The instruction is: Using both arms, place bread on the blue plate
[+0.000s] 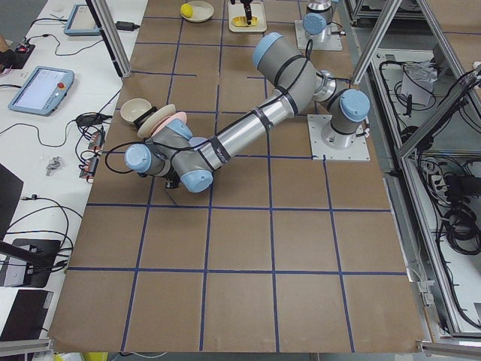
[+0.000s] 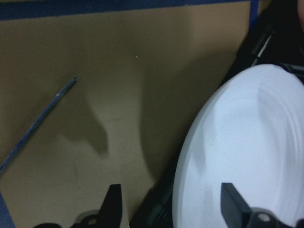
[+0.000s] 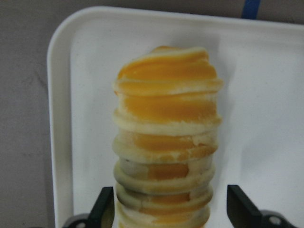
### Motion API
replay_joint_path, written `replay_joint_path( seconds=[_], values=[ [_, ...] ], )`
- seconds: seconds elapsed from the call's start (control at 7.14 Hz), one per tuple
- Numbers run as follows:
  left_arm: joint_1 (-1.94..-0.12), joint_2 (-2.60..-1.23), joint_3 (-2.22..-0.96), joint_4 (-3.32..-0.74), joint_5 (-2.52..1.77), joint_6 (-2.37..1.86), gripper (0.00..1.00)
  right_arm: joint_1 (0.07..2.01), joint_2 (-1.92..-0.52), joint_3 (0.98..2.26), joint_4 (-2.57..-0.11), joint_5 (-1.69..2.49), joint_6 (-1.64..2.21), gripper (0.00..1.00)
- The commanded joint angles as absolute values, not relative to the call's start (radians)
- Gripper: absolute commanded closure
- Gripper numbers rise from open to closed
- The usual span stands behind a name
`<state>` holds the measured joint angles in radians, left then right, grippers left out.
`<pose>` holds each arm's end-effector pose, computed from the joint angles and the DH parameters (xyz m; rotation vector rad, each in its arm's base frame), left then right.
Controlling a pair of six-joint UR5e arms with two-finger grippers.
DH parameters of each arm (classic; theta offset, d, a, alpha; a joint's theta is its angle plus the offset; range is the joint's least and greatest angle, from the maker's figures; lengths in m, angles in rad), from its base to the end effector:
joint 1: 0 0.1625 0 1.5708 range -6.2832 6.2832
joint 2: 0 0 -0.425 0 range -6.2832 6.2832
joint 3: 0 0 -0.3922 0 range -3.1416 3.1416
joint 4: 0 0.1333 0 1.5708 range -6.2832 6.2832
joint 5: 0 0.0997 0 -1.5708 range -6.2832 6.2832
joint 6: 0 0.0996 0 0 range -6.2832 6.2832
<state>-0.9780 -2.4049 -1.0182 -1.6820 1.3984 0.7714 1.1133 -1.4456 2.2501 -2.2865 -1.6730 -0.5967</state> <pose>0.2921 -0.7028 0.2103 -0.1981 -2.7423 -0.2747 -0.0731 -0.4272 0.1941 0.2220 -3.0836 -0.1983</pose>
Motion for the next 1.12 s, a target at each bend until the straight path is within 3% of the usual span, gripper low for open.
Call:
replay_joint_path(
  seconds=[0.0,0.42,0.56,0.7,0.98],
  values=[
    [-0.979,-2.405,-1.016,-1.689,1.397,0.773,0.83,1.101,-1.445,2.246,-2.289,-1.683,-0.603,0.16],
    [-0.977,-2.387,-1.006,-1.72,1.396,0.773,0.88,1.103,-1.387,2.249,-2.335,-1.672,-0.603,0.16],
    [-0.979,-2.36,-0.999,-1.761,1.402,0.773,0.88,1.103,-1.39,2.246,-2.336,-1.672,-0.598,0.31],
    [-0.977,-2.302,-0.999,-1.825,1.408,0.775,0.88,1.103,-1.397,2.247,-2.335,-1.681,-0.586,0.93],
    [-0.992,-2.185,-1.034,-1.911,1.44,0.766,0.88,1.107,-1.419,2.241,-2.336,-1.678,-0.586,0.98]
  ],
)
